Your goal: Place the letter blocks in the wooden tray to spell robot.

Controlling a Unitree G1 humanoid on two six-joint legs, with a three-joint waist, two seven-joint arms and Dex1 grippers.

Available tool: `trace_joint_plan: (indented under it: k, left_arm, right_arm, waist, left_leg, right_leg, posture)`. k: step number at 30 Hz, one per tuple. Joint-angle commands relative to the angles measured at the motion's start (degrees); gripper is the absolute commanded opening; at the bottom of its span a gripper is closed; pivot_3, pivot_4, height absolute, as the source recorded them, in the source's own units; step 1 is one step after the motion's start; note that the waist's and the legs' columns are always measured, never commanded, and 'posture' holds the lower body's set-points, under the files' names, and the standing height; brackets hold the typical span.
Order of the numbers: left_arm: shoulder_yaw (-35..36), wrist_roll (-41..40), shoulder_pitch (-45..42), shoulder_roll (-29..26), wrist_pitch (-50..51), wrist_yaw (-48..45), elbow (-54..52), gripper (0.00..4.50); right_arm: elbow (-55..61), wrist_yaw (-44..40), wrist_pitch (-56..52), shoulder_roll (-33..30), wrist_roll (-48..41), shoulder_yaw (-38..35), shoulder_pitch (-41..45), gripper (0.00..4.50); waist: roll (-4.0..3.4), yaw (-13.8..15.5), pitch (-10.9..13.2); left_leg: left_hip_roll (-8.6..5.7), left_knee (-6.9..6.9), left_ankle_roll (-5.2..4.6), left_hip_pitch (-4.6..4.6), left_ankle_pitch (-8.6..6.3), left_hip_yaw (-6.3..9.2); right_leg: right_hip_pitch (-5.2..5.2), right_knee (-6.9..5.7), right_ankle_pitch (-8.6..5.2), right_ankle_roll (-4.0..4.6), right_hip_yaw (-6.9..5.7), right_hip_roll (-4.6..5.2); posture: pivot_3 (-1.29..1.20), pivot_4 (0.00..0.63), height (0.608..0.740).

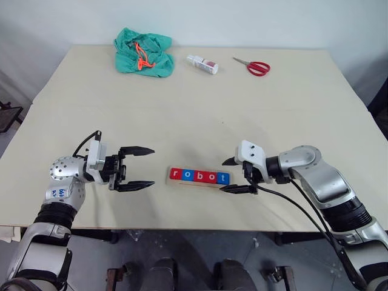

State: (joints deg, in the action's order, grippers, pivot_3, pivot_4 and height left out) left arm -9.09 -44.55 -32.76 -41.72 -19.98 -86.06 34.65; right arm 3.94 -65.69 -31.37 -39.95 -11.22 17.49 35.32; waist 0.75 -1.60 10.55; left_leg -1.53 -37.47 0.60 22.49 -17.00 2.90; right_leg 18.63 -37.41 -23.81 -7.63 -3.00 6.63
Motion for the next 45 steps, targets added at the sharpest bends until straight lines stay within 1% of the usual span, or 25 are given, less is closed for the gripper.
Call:
trace_joint_plan:
  k: [1, 3, 5, 9, 12, 15, 17, 19, 20, 21, 23, 26, 27, 30, 34, 35, 38, 41, 44, 45]
  left_arm:
    - [1.2, 0.3, -0.5, -0.1, -0.3, -6.4, -0.4, 4.50]
    - [1.4, 0.4, -0.4, 0.3, -0.4, -6.4, -0.4, 4.50]
    - [1.6, 1.0, -0.5, 0.6, -0.6, -6.4, 0.1, 4.50]
    - [2.3, 2.9, -1.3, 1.5, -0.9, -6.4, 1.8, 4.50]
    - [3.4, 4.7, -2.1, 2.4, -1.5, -6.4, 3.4, 4.50]
    - [4.8, 6.1, -2.5, 3.6, -1.6, -6.4, 3.8, 4.50]
    - [5.6, 7.0, -2.8, 4.3, -1.3, -6.4, 4.0, 4.50]
    - [6.4, 7.6, -2.7, 4.7, -0.7, -6.4, 3.4, 4.50]
    - [6.7, 7.8, -2.6, 4.8, -0.5, -6.4, 3.2, 4.50]
    - [7.1, 8.0, -2.4, 4.9, -0.3, -6.4, 2.8, 4.50]
    - [7.8, 8.5, -1.8, 4.7, 0.4, -5.7, 2.2, 4.50]
    - [8.7, 9.8, -1.1, 4.5, 1.3, -4.3, 1.3, 4.50]
    - [8.9, 10.5, -0.9, 4.4, 1.9, -3.2, 1.1, 4.50]
    - [10.2, 11.5, -0.6, 5.0, 1.8, -1.7, 0.2, 4.50]
    - [11.2, 15.2, -1.4, 5.4, 5.5, 7.3, -1.8, 4.50]
    - [11.4, 15.9, -1.4, 5.4, 5.6, 8.2, -2.3, 4.50]
    - [12.8, 15.2, -0.6, 5.3, 7.6, 8.2, -5.0, 4.50]
    - [14.6, 15.3, 0.9, 3.5, 9.7, 9.3, -7.8, 4.50]
    - [16.1, 15.5, 2.5, 1.9, 11.3, 9.6, -9.3, 4.50]
    - [16.9, 15.5, 2.9, 1.3, 11.4, 9.8, -9.3, 4.50]
  right_arm:
    - [4.0, -0.1, -1.3, -1.7, -1.8, -3.4, -0.5, 4.46]
    - [6.5, -1.5, -3.3, -5.0, -3.8, -6.1, -2.3, 4.46]
    - [7.3, -1.0, -4.0, -6.6, -4.6, -8.4, -3.8, 4.46]
    - [5.1, 0.1, 0.4, -8.2, -4.6, -13.2, -6.6, 4.46]
    - [4.0, -0.2, 3.6, -8.4, -5.6, -16.3, -8.1, 3.88]
    - [2.9, -0.5, 4.2, -8.5, -5.4, -16.5, -8.6, 2.90]
    - [3.2, -1.1, 3.6, -8.3, -5.8, -15.8, -8.2, 2.17]
    - [3.9, -1.0, 2.3, -8.4, -4.9, -14.4, -8.0, 1.53]
    - [4.0, -0.9, 1.9, -8.7, -4.4, -13.9, -7.9, 1.53]
    - [4.3, -1.3, 1.7, -9.1, -4.3, -13.6, -8.4, 1.61]
    - [5.2, -2.1, 0.8, -9.9, -5.3, -13.9, -9.5, 2.01]
    - [6.2, -2.7, 0.6, -10.1, -6.6, -14.5, -9.9, 3.06]
    - [6.4, -3.0, 0.6, -10.2, -7.0, -14.6, -9.9, 3.34]
    - [6.6, -4.0, 1.1, -10.5, -7.5, -14.4, -9.9, 4.42]
    - [5.1, -5.9, 2.3, -10.1, -8.4, -14.2, -9.3, 4.47]
    - [4.8, -6.3, 2.6, -10.1, -8.8, -14.5, -9.4, 4.47]
    - [3.6, -8.3, 4.7, -10.7, -9.9, -16.0, -10.3, 4.47]
    - [1.6, -11.4, 6.7, -12.0, -12.5, -19.5, -12.2, 4.47]
    - [-0.8, -13.4, 8.4, -13.2, -13.5, -21.5, -13.5, 4.47]
    - [-2.7, -14.2, 10.7, -13.3, -13.5, -22.3, -13.7, 4.47]
  waist:
    - [0.00, 0.0, 0.0]
    - [0.00, 0.1, 0.0]
    - [0.00, 0.3, 0.0]
    - [0.00, 0.2, 0.0]
    - [0.00, 0.1, 0.0]
    - [0.00, 0.0, 0.0]
    - [0.00, 0.0, 0.0]
    - [0.00, 0.1, 0.0]
    - [0.00, 0.1, 0.0]
    - [0.00, 0.1, 0.0]
    - [0.00, 0.1, 0.0]
    - [0.00, 0.1, 0.0]
    - [0.00, 0.1, 0.0]
    - [0.00, 0.1, 0.0]
    - [0.01, 0.2, 0.0]
    - [0.01, 0.2, 0.0]
    - [0.01, 0.2, 0.0]
    - [0.02, 0.3, 0.0]
    - [0.02, 0.2, 0.0]
    - [0.02, 0.2, 0.0]
  left_leg:
    - [0.00, 0.00, 0.00, 0.00, 0.00, 0.00]
    - [-0.01, 0.00, 0.00, 0.01, 0.00, 0.00]
    - [-0.03, -0.01, 0.00, 0.02, 0.00, 0.04]
    - [-0.04, -0.02, -0.01, 0.01, -0.01, 0.02]
    - [-0.04, -0.01, -0.01, 0.01, -0.01, -0.02]
    - [0.00, 0.01, -0.01, 0.00, -0.01, -0.08]
    - [0.02, 0.02, -0.01, -0.01, -0.01, -0.13]
    - [0.02, 0.00, -0.01, -0.01, -0.01, -0.12]
    - [0.01, 0.00, -0.01, -0.01, -0.01, -0.12]
    - [0.01, 0.00, -0.01, -0.01, -0.01, -0.11]
    - [0.01, 0.00, -0.01, 0.00, -0.01, -0.11]
    - [0.00, 0.00, -0.01, 0.00, -0.01, -0.11]
    - [0.00, 0.00, -0.01, 0.00, -0.01, -0.10]
    - [0.02, 0.00, -0.01, 0.00, -0.01, -0.10]
    - [0.01, 0.00, -0.01, 0.00, -0.01, -0.10]
    - [0.01, 0.00, -0.01, 0.00, -0.01, -0.10]
    - [0.00, 0.00, -0.01, 0.00, -0.01, -0.10]
    - [0.00, 0.01, -0.01, 0.01, -0.01, -0.10]
    - [0.01, 0.04, -0.03, 0.00, -0.02, -0.11]
    - [0.02, 0.05, -0.03, -0.01, -0.02, -0.12]
  right_leg:
    - [0.00, 0.00, 0.00, 0.00, 0.00, 0.00]
    - [0.00, 0.01, 0.00, 0.00, 0.00, 0.01]
    - [-0.02, 0.02, 0.00, 0.00, -0.01, 0.02]
    - [-0.05, 0.05, 0.01, -0.01, -0.01, 0.02]
    - [-0.03, 0.04, 0.01, -0.02, -0.01, 0.01]
    - [-0.02, 0.04, 0.01, -0.02, -0.02, -0.01]
    - [-0.02, 0.04, 0.01, -0.02, 0.00, -0.01]
    - [-0.02, 0.04, 0.01, -0.02, -0.01, 0.00]
    - [-0.02, 0.04, 0.01, -0.02, -0.01, 0.00]
    - [-0.02, 0.04, 0.01, -0.02, 0.00, 0.00]
    - [-0.02, 0.04, 0.01, -0.02, -0.01, 0.00]
    - [-0.02, 0.04, 0.01, -0.02, -0.01, 0.01]
    - [-0.03, 0.05, 0.01, -0.02, -0.01, 0.01]
    - [-0.03, 0.05, 0.01, -0.02, -0.01, -0.01]
    - [-0.03, 0.06, 0.01, -0.02, -0.01, 0.01]
    - [-0.03, 0.06, 0.01, -0.02, -0.01, 0.01]
    - [-0.04, 0.07, 0.01, -0.02, -0.01, 0.01]
    - [-0.04, 0.08, 0.01, -0.02, -0.01, 0.02]
    - [-0.05, 0.13, 0.01, -0.02, -0.01, 0.01]
    - [-0.06, 0.14, 0.01, -0.02, -0.01, 0.00]
  posture:
    - [0.00, 0.150, 0.740]
    - [0.00, 0.150, 0.740]
    - [0.00, 0.150, 0.740]
    - [0.00, 0.150, 0.740]
    - [0.00, 0.150, 0.740]
    - [0.00, 0.150, 0.740]
    - [0.00, 0.150, 0.740]
    - [0.00, 0.150, 0.740]
    - [0.00, 0.150, 0.740]
    - [0.00, 0.150, 0.740]
    - [0.00, 0.150, 0.740]
    - [0.00, 0.150, 0.740]
    - [0.00, 0.150, 0.740]
    - [0.00, 0.150, 0.740]
    - [0.00, 0.150, 0.740]
    - [0.00, 0.150, 0.740]
    - [0.00, 0.150, 0.740]
    - [0.00, 0.150, 0.740]
    - [0.00, 0.150, 0.740]
    - [0.00, 0.150, 0.740]
